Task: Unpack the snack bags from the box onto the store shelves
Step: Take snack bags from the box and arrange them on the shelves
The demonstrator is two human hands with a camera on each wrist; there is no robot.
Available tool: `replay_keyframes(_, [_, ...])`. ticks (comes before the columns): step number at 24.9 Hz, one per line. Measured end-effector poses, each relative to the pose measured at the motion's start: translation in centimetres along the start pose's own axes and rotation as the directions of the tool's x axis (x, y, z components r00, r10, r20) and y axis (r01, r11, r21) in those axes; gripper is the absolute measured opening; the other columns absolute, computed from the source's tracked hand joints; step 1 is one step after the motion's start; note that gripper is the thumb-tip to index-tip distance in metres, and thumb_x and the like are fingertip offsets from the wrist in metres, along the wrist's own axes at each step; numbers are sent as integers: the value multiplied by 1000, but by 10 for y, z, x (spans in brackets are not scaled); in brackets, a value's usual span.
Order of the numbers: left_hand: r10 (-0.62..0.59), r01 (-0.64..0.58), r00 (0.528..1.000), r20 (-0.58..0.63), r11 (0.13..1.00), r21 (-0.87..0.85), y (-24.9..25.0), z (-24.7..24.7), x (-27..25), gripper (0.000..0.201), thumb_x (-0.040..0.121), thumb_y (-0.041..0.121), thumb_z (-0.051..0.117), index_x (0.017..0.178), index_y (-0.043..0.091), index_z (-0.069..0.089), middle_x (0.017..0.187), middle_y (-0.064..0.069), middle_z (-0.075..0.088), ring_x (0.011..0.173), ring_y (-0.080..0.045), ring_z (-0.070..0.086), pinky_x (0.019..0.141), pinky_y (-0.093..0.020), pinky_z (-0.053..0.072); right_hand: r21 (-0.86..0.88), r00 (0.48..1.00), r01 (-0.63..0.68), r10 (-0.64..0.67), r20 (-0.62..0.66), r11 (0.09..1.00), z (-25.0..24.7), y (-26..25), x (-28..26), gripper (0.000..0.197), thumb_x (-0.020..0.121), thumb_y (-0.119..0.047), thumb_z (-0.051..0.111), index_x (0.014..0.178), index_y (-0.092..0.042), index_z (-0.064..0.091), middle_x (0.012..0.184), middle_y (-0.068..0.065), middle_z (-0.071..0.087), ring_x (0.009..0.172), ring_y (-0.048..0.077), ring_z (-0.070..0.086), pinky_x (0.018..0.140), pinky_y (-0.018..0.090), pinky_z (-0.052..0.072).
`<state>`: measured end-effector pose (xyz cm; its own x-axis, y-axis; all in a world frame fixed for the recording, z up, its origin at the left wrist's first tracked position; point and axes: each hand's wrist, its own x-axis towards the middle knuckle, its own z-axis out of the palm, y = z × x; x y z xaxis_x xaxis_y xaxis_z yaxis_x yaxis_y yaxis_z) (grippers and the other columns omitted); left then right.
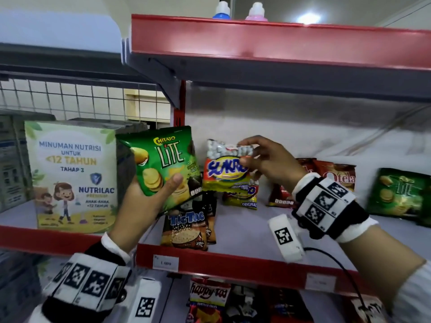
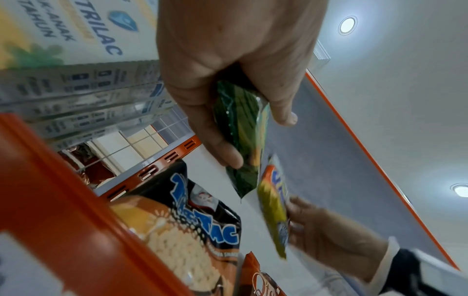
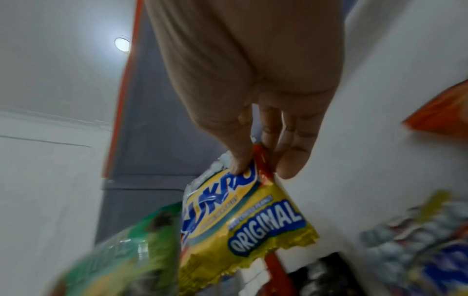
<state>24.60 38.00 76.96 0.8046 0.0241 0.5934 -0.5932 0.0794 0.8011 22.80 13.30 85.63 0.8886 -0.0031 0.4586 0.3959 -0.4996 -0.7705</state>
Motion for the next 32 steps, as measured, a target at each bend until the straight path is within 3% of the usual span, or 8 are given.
replay_keyframes(7, [-25,26,1000,8,999,-45,-4,-7,-7,33,72,36,68,99,18,64,84,12,75,74,-5,72,52,-16,54,-261,914,-405,383,-135,876,-11,94,37,16,90,2,56,97,-10,65,91,13,64,48,18,60,47,33,55])
replay_keyframes(10, [-42,43,999,27,997,-57,-2,-7,-11,34,72,35,68,99,16,64,89,3,75,75,-14,73,50,-25,56,-187,855,-519,509,-103,834,-5,107,46,25,88,-1,61,112,-7,60,93,21,66,68,36,65,67,49,58])
replay_keyframes(13, [-37,40,998,48,998,-57,2,-5,-13,29,73,36,67,97,20,66,89,7,76,77,-12,73,53,-22,57,-387,903,-425,410,-127,818,-11,93,45,37,87,-17,66,122,-9,57,123,18,60,108,35,60,94,40,49])
replay_keyframes(18, [24,-20,993,111,999,-41,8,38,-17,31,71,40,65,97,23,67,92,20,73,86,2,69,70,-9,52,68,991,-118,113,68,991,-25,15,-5,44,83,-45,62,119,-23,56,119,9,64,88,18,70,74,28,58])
replay_keyframes(21, [30,-11,982,187,995,-103,15,93,-26,32,73,35,65,100,18,67,89,19,74,83,-1,70,66,-17,55,56,980,8,-19,199,998,-48,-5,-51,64,73,-51,62,132,-29,47,112,2,67,92,12,70,76,26,58])
replay_keyframes(25, [-14,86,943,334,976,-202,28,164,-42,37,72,35,67,105,18,65,91,10,75,78,-12,73,54,-28,58,110,998,-55,51,38,992,-96,12,-92,53,75,-21,76,123,-26,52,102,-3,69,88,9,68,68,23,55])
replay_keyframes(29, [46,29,910,412,984,-174,34,230,-71,38,71,39,65,106,31,53,93,36,67,89,16,63,67,1,44,92,988,-153,155,-11,984,-159,44,-124,28,75,-12,76,96,-24,62,77,-18,71,71,-3,65,58,13,50])
replay_keyframes(32, [-58,76,858,510,997,-15,23,281,-92,56,70,54,60,120,35,41,104,18,68,97,6,63,70,-2,44,17,969,-224,224,-108,974,-216,76,-146,27,73,-13,78,93,-24,63,86,-8,71,77,10,66,67,26,56])
